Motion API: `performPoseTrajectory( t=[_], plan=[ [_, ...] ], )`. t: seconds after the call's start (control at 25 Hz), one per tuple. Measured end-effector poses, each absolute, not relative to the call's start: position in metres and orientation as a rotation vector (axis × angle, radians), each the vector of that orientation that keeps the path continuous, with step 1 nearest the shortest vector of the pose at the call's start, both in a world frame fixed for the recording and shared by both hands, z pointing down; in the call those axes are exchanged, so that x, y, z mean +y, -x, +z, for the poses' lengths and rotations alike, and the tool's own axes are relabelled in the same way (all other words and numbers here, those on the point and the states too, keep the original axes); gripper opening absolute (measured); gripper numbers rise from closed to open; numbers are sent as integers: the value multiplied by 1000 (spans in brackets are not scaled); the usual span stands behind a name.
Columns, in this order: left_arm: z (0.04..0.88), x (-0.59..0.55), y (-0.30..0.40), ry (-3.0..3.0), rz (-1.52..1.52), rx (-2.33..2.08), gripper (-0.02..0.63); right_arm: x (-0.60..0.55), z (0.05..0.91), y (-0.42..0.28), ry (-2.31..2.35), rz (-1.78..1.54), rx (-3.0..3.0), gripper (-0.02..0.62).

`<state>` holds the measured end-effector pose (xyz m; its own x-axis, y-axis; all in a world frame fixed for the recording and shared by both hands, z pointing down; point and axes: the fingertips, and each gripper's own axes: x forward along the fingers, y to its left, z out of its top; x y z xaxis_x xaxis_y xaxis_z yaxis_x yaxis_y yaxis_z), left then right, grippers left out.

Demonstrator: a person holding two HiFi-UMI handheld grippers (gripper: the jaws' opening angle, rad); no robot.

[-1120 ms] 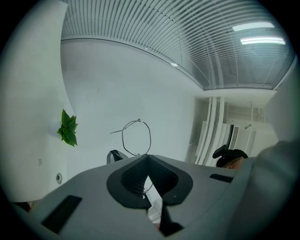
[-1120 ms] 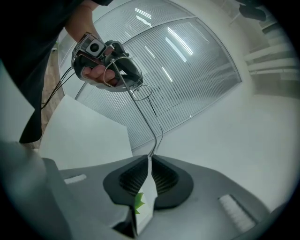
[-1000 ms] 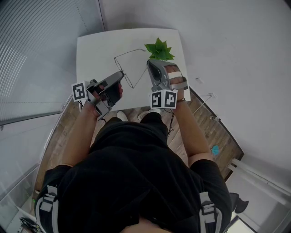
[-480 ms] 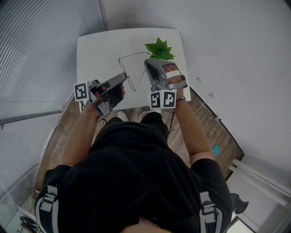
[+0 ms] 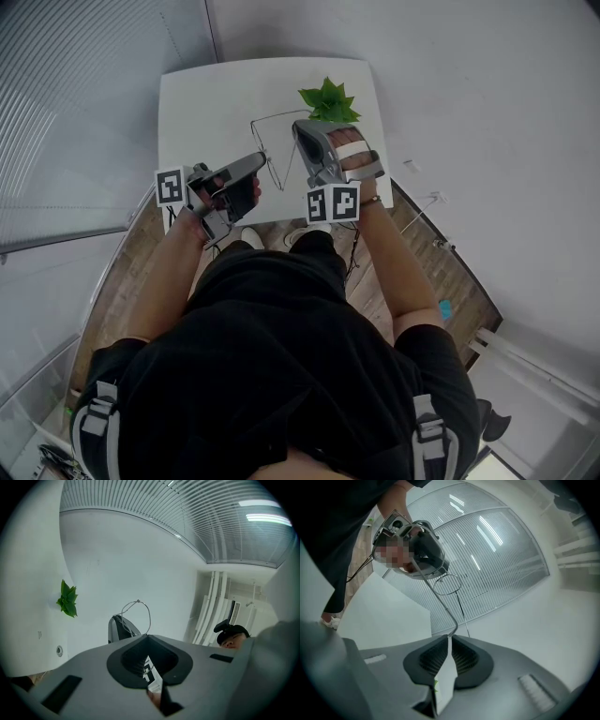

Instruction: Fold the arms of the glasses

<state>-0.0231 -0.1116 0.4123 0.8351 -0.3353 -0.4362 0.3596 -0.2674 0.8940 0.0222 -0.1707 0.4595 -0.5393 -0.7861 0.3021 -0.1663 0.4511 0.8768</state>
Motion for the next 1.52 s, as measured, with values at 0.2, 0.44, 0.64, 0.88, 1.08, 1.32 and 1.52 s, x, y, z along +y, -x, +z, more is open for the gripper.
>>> performPoseTrajectory(
  t=[0.2, 0.44, 0.64, 0.88, 1.08, 1.32, 1.52],
  plan=[
    [413, -111, 20, -1714, -659, 33, 9, -170, 459, -14, -765, -1104, -1978, 35],
    [412, -110, 23, -1714, -654, 43, 9, -169, 455, 6, -715, -1141, -1982, 37],
    [412, -109, 21, -1719, -651, 52, 9, -168, 453, 15, -690, -1168, -1978, 37],
    [412, -108, 21, -1720, -640, 67, 9, -166, 453, 23, -655, -1199, -1965, 38],
    [411, -108, 21, -1716, -626, 80, 9, -163, 452, 31, -624, -1226, -1945, 38],
    [411, -107, 19, -1718, -618, 101, 9, -158, 458, 38, -583, -1271, -1912, 35],
    [412, -107, 21, -1719, -617, 101, 9, -154, 459, 42, -577, -1283, -1921, 35]
  ],
)
